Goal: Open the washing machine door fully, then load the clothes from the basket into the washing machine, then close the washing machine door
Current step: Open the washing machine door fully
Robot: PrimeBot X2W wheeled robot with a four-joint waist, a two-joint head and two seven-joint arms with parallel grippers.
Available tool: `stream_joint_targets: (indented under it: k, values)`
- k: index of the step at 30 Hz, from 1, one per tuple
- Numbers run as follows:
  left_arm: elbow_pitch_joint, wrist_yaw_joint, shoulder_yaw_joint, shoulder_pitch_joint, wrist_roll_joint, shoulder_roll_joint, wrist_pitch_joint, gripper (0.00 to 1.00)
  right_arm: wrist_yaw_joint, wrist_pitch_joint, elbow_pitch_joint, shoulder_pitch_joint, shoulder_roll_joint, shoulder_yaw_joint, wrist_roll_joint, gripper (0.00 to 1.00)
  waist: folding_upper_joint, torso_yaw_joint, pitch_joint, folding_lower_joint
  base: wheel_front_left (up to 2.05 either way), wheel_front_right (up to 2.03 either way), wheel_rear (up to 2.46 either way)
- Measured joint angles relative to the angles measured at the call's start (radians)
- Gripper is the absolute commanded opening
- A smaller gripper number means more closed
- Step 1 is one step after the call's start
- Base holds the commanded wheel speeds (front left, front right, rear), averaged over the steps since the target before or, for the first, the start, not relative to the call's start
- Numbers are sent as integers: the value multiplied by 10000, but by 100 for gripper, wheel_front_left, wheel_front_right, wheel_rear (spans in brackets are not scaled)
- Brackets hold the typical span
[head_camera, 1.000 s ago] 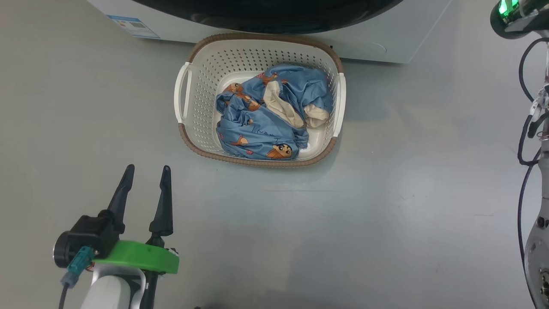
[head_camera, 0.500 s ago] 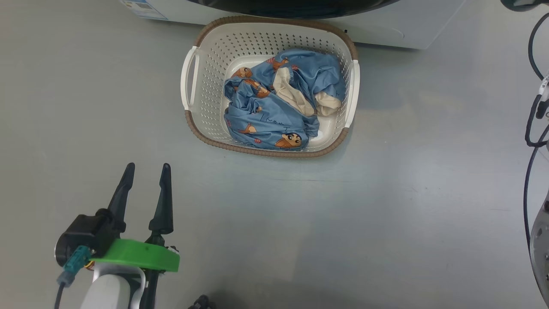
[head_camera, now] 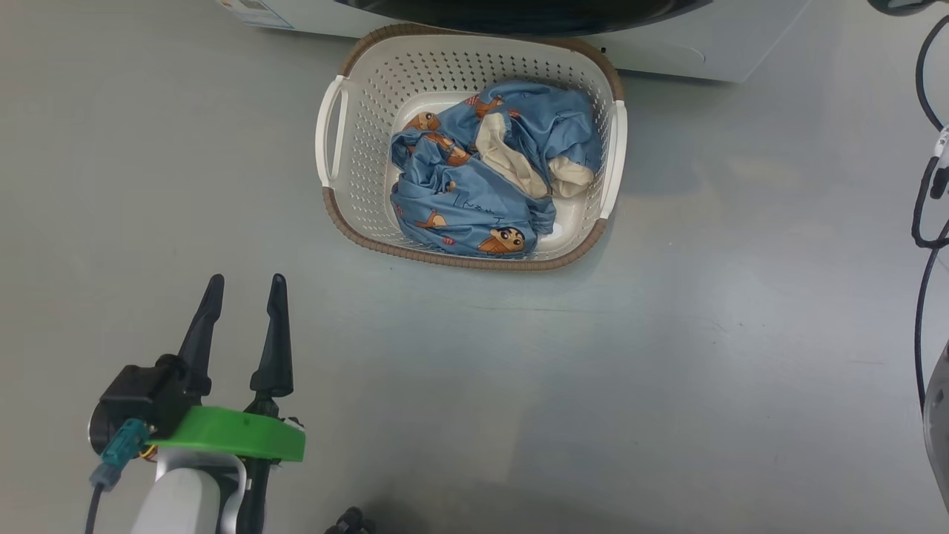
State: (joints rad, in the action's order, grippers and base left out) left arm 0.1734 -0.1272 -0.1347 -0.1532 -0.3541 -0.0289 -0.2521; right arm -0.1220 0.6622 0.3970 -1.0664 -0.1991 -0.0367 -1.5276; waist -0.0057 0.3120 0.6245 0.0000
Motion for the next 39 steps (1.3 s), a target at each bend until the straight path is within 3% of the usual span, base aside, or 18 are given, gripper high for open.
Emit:
stream_joint_targets:
  k: [17,30,39]
  values:
    - [119,0,334,-118,-19,15,0,100,0,991,236,242,481,-1358,44,0,0,-419,-375,0,0,0,0]
    - [441,0,464,-156,46,13,0,100,0,1427,-311,1722,1283,-2673,-481,0,0,-923,-1493,0,0,0,0]
    - [623,0,230,-34,44,13,0,100,0,1413,-550,2883,1283,-3382,-840,0,0,-985,-2408,0,0,0,0]
